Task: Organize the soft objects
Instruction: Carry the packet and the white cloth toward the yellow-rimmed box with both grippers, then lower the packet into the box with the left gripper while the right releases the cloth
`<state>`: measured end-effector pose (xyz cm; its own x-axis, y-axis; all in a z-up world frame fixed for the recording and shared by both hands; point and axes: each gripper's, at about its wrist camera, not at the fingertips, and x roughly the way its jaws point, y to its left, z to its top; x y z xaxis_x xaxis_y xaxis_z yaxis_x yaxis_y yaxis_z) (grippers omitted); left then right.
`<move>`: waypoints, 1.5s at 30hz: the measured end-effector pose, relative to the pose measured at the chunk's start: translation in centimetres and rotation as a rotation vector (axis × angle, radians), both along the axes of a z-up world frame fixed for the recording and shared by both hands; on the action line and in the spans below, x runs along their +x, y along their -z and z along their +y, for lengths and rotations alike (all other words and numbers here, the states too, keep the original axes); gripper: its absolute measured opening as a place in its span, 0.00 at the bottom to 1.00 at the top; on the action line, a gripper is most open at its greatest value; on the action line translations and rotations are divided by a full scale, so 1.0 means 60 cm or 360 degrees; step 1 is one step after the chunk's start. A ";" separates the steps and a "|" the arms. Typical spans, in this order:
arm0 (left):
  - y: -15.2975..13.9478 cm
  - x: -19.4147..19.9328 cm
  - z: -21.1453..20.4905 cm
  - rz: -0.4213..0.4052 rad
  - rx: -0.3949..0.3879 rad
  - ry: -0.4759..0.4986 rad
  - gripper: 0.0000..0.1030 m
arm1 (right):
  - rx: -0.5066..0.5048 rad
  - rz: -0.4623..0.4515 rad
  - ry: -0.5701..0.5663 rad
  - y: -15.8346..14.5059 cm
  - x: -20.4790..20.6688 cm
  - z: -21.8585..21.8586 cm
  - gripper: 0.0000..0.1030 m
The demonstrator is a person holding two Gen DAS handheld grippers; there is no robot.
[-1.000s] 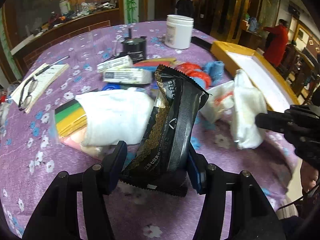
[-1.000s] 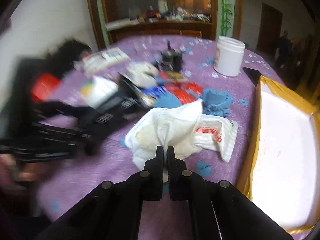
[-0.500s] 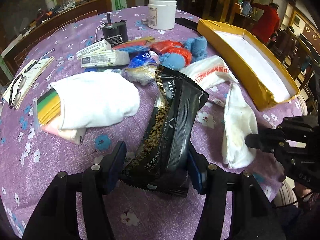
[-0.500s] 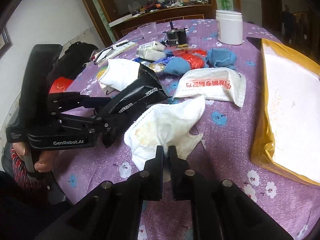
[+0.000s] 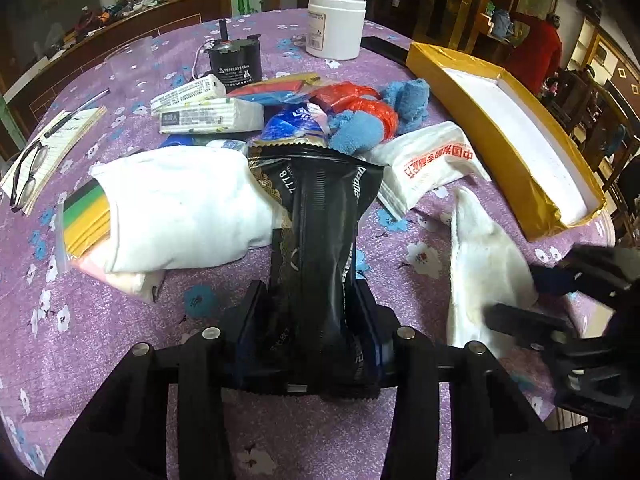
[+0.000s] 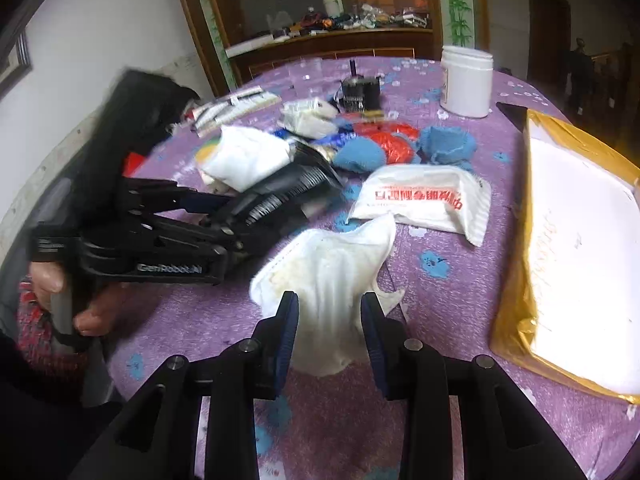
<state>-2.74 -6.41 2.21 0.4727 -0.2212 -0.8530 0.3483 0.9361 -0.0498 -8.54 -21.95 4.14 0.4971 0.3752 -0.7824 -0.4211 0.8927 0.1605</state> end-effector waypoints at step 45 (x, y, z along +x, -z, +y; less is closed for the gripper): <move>-0.142 0.103 -0.376 -0.0063 -0.0138 0.0422 0.38 | 0.0277 -0.0249 0.0863 -0.136 0.057 -0.366 0.09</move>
